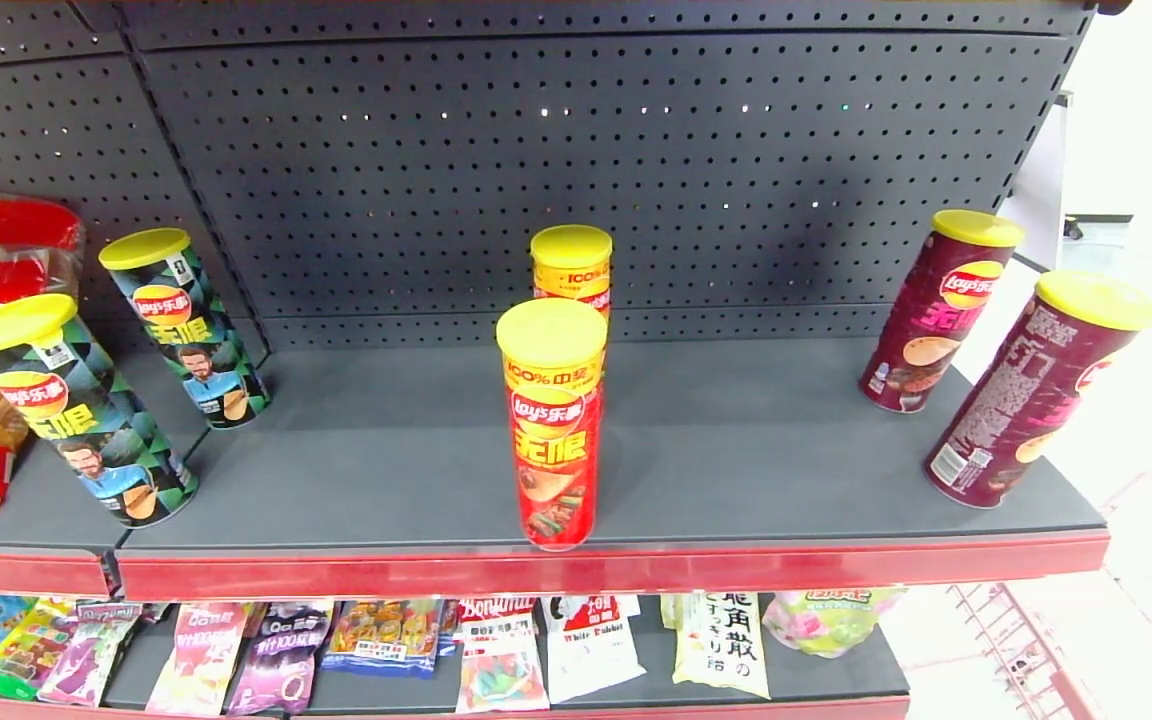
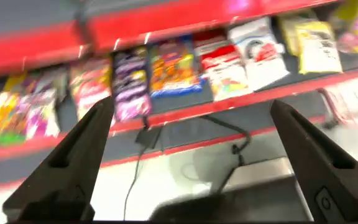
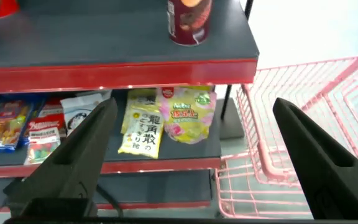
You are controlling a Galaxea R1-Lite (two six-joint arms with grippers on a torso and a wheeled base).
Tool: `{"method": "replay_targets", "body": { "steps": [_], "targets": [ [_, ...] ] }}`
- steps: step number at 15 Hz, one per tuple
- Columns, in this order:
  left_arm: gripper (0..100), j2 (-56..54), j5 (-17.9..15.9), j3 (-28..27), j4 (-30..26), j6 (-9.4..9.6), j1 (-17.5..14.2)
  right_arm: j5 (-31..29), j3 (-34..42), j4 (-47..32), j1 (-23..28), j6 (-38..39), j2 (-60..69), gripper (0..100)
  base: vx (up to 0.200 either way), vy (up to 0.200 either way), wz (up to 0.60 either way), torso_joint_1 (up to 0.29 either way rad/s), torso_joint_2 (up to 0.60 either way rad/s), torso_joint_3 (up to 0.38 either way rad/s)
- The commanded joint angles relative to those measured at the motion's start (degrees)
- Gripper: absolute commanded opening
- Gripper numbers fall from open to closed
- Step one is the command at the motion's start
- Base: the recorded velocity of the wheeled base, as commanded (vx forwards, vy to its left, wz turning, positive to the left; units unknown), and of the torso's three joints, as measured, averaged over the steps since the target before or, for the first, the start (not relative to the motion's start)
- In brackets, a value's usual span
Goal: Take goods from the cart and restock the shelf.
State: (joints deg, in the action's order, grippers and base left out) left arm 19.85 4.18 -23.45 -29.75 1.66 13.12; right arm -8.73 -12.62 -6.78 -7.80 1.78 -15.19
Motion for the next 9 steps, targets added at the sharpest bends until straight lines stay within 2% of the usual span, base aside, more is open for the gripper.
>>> {"method": "replay_targets", "body": {
  "steps": [1,2,3,5,6,7,8,9],
  "targets": [
    [100,-12.7,7.0,-1.3,-9.6,-6.84,-6.4,0.0,1.2,0.0,8.2,0.2,-2.6,100,0.0,0.0,0.0,0.0,0.0,0.0],
    [100,-12.5,6.9,-0.5,-10.3,-8.07,-12.5,0.0,1.5,0.0,11.1,0.2,-2.5,100,0.0,0.0,0.0,0.0,0.0,0.0],
    [100,-13.7,5.8,2.2,-11.1,-7.9,-17.8,-0.1,2.8,-0.1,13.6,0.1,-1.7,100,0.0,0.0,0.0,0.0,0.0,0.0],
    [100,-14.4,-0.4,3.5,-9.5,-8.07,-18.1,0.4,7.8,0.0,15.8,-1.0,4.0,100,0.0,0.0,0.0,0.0,0.0,0.0],
    [100,-14.4,-4.9,7.5,0.7,-7.99,-18.1,2.8,8.0,0.1,14.2,-1.6,6.4,100,0.0,0.0,0.0,0.0,0.0,0.0],
    [100,-14.4,-5.8,10.9,7.0,-7.9,-18.1,4.4,8.2,0.4,13.2,-1.7,7.3,100,0.0,0.0,0.0,0.0,0.0,0.0],
    [100,-14.4,-6.4,17.8,21.3,-7.81,-18.1,7.3,8.2,0.4,10.9,-2.7,9.9,100,0.0,0.0,0.0,0.0,0.0,0.0],
    [100,-14.4,-6.4,19.7,25.8,-7.72,-18.1,7.4,8.2,0.4,10.3,-3.8,10.9,100,0.0,0.0,0.0,0.0,0.0,0.0]
  ]
}}
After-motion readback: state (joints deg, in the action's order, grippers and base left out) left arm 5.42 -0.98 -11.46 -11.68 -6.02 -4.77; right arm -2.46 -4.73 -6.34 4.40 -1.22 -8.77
